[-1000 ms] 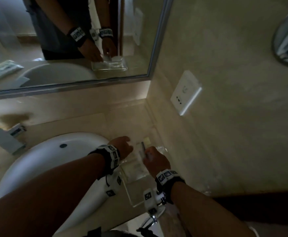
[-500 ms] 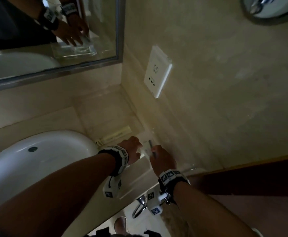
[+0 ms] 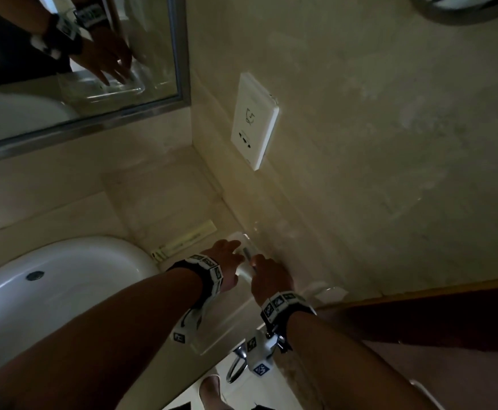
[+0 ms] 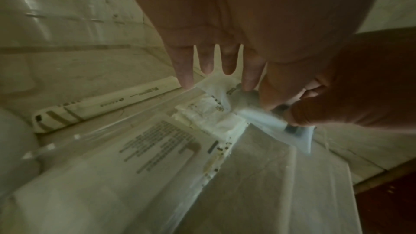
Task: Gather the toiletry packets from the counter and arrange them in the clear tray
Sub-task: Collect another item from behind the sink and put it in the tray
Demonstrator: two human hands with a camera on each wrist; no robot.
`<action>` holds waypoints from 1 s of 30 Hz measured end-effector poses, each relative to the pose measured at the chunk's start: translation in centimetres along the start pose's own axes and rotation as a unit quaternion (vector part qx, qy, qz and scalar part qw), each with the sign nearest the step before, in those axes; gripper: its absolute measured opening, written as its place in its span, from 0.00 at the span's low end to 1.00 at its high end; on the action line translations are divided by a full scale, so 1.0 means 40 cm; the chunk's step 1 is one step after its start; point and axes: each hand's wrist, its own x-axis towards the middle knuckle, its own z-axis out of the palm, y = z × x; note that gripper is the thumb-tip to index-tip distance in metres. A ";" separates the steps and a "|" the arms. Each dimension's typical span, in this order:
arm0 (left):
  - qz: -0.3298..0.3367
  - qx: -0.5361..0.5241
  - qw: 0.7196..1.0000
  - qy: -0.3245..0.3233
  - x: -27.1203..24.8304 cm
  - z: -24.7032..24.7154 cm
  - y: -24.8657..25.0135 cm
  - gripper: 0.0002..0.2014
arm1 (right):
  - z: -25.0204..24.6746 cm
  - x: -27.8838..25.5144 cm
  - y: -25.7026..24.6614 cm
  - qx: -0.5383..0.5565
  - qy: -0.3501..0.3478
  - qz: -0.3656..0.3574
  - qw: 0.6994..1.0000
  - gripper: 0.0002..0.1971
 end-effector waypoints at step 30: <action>0.000 -0.010 1.000 -0.014 0.069 0.062 -0.010 0.32 | 0.039 -0.012 0.006 -0.096 -0.081 0.009 0.992 0.32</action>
